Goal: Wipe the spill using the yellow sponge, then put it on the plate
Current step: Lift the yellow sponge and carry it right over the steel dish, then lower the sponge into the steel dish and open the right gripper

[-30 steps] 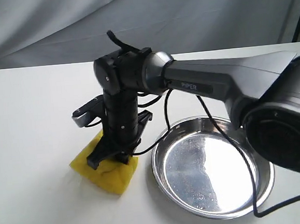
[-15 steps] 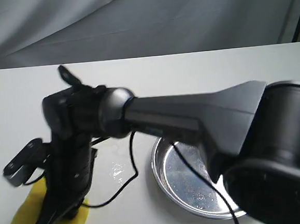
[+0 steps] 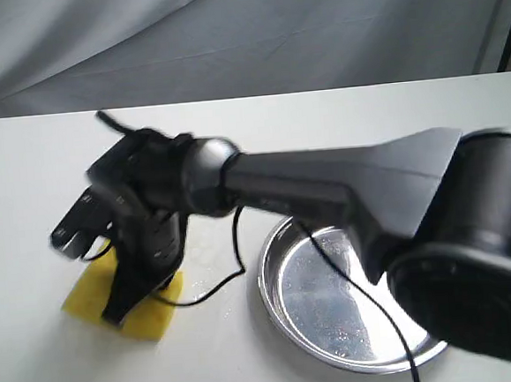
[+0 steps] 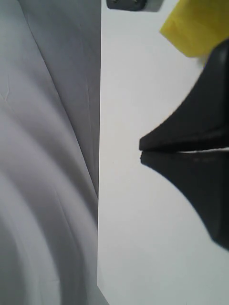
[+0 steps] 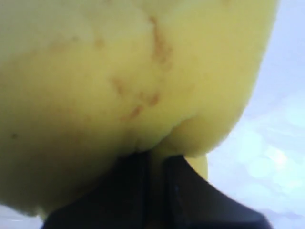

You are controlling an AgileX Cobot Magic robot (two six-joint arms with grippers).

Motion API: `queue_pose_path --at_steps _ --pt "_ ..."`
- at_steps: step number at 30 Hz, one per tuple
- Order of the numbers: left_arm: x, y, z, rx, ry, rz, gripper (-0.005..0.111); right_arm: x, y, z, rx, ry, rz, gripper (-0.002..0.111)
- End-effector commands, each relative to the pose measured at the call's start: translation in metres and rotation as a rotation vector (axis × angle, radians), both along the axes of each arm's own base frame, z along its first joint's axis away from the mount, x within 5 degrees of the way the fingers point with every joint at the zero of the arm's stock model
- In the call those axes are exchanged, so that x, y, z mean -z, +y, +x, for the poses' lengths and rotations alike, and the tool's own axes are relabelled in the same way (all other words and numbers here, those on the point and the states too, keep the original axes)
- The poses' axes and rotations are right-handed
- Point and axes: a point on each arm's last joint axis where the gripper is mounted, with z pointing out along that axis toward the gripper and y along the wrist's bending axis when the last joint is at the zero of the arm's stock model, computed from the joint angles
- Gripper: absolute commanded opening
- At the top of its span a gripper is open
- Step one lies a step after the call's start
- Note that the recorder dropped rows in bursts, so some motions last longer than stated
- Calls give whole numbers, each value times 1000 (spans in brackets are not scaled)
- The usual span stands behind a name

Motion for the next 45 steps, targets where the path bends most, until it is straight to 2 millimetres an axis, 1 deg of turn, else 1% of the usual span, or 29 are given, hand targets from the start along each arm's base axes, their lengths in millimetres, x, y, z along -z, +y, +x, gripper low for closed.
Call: queue_pose_path --at_steps 1,3,4,5,7,9,11,13,14,16,18,19,23,25,27,30,33,37,38,40,42,45 --pt "1 0 0 -2 -1 -1 0 14 -74 64 207 35 -130 0" --pt "1 0 0 -2 -1 -1 0 12 -94 74 264 84 -146 0" --pt "1 0 0 -2 -1 -1 0 5 -97 75 264 102 -127 0" --pt "1 0 0 -2 -1 -1 0 -6 -95 73 253 112 -85 0" --pt "1 0 0 -2 -1 -1 0 -45 -84 66 219 108 80 0" --pt "1 0 0 -2 -1 -1 0 -95 -79 55 170 91 242 0" --pt "1 0 0 -2 -1 -1 0 -125 -84 48 156 58 283 0" --pt "1 0 0 -2 -1 -1 0 -149 -95 42 148 18 278 0" --pt "1 0 0 -2 -1 -1 0 -158 -104 40 152 -2 257 0" --pt "1 0 0 -2 -1 -1 0 -166 -121 36 177 -17 216 0" --pt "1 0 0 -2 -1 -1 0 -167 -143 30 226 -6 186 0" --pt "1 0 0 -2 -1 -1 0 -162 -153 27 251 9 172 0" --pt "1 0 0 -2 -1 -1 0 -148 -204 15 392 2 163 0" --pt "1 0 0 -2 -1 -1 0 -130 -225 7 442 16 148 0" --pt "1 0 0 -2 -1 -1 0 -114 -238 1 472 21 143 0" --pt "1 0 0 -2 -1 -1 0 -89 -244 -8 481 51 115 0" --pt "1 0 0 -2 -1 -1 0 -74 -249 -17 491 92 83 0" --pt "1 0 0 -2 -1 -1 0 -67 -251 -20 535 108 67 1" --pt "1 0 0 -2 -1 -1 0 -67 -251 -20 553 110 69 3" --pt "1 0 0 -2 -1 -1 0 -67 -251 -20 573 114 70 13" --pt "1 0 0 -2 -1 -1 0 -67 -251 -20 578 115 69 29" --pt "1 0 0 -2 -1 -1 0 -67 -252 -21 579 119 62 48"
